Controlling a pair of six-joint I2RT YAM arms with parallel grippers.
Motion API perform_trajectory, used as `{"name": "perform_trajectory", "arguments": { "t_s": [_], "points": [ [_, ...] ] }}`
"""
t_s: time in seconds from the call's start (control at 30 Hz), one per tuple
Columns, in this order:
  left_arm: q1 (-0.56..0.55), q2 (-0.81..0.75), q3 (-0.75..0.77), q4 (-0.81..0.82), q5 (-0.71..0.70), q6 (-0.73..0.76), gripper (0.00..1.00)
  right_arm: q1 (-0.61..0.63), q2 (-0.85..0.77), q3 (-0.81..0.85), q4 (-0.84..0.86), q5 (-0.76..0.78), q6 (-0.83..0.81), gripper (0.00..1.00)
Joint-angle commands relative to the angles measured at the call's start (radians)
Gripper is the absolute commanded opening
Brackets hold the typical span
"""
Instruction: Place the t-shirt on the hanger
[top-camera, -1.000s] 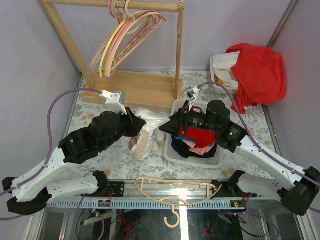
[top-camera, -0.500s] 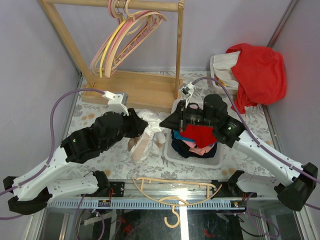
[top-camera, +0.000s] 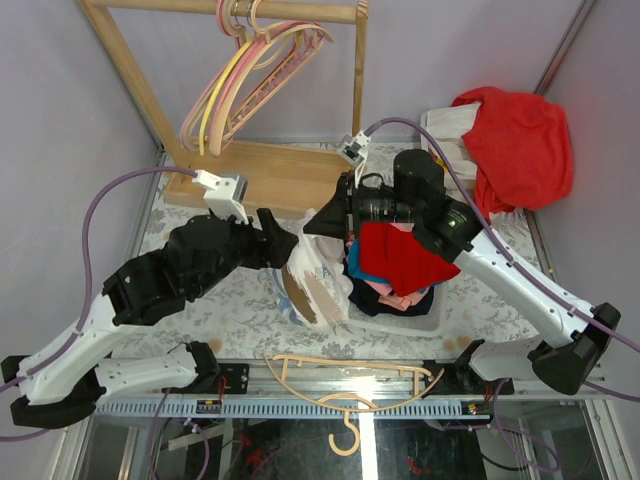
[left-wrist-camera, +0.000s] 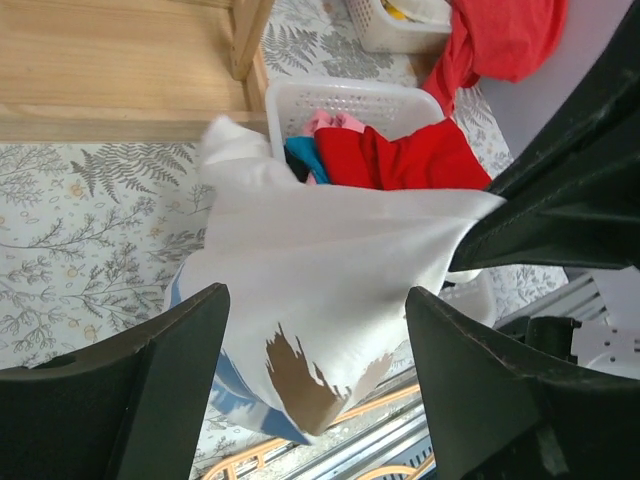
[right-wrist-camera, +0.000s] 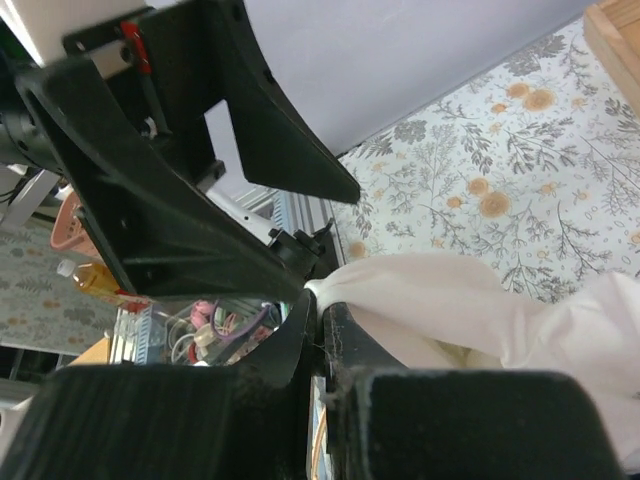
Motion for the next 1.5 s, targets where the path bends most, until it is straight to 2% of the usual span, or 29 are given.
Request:
{"name": "perform_trajectory", "arguments": {
  "t_s": [0.0, 0.3, 0.47, 0.6, 0.67, 0.7, 0.8, 0.83, 1.03, 1.07, 1.1, 1.13, 1.2, 1.3, 1.47],
  "points": [
    [0.006, -0.006, -0.010, 0.073, 0.108, 0.075, 0.71, -0.005, 0.019, 0.141, -0.007, -0.072, -0.013, 0.00],
    [0.006, -0.046, -0.074, 0.110, 0.186, 0.100, 0.74, -0.005, 0.141, 0.268, -0.037, -0.095, 0.044, 0.00],
    [0.004, 0.015, -0.086, 0.111, 0.095, 0.090, 0.75, -0.004, 0.144, 0.237, 0.053, -0.149, 0.102, 0.00],
    [0.004, 0.060, -0.103, 0.174, 0.064, 0.101, 0.74, -0.005, 0.140, 0.246, 0.090, -0.187, 0.130, 0.00],
    [0.005, 0.083, -0.092, 0.182, 0.038, 0.102, 0.64, -0.004, 0.136, 0.255, 0.101, -0.201, 0.143, 0.00],
    [0.004, 0.097, -0.083, 0.180, 0.026, 0.104, 0.52, -0.004, 0.131, 0.256, 0.110, -0.207, 0.151, 0.00],
    [0.004, 0.104, -0.061, 0.173, 0.013, 0.108, 0.04, -0.004, 0.116, 0.265, 0.105, -0.211, 0.151, 0.00],
    [0.005, 0.099, -0.049, 0.165, 0.016, 0.108, 0.00, -0.004, 0.111, 0.265, 0.097, -0.209, 0.146, 0.00],
    [0.005, 0.026, 0.022, 0.117, 0.099, 0.132, 0.00, -0.005, 0.063, 0.247, -0.008, -0.155, 0.062, 0.00],
    [0.004, 0.012, 0.035, 0.110, 0.119, 0.139, 0.00, -0.006, 0.055, 0.239, -0.034, -0.142, 0.044, 0.06],
    [0.004, -0.002, 0.052, 0.105, 0.135, 0.145, 0.00, -0.006, 0.039, 0.228, -0.061, -0.129, 0.025, 0.19],
    [0.005, -0.012, 0.067, 0.096, 0.150, 0.149, 0.00, -0.007, 0.018, 0.208, -0.080, -0.111, 0.007, 0.38],
    [0.005, -0.026, 0.101, 0.079, 0.174, 0.158, 0.00, -0.012, -0.033, 0.156, -0.109, -0.082, -0.020, 0.54],
    [0.005, -0.045, 0.133, 0.080, 0.219, 0.164, 0.00, -0.030, -0.123, 0.072, -0.149, -0.032, -0.054, 0.63],
    [0.004, -0.056, 0.163, 0.097, 0.264, 0.159, 0.00, -0.038, -0.265, -0.083, -0.188, -0.015, -0.061, 0.64]
  ]
}}
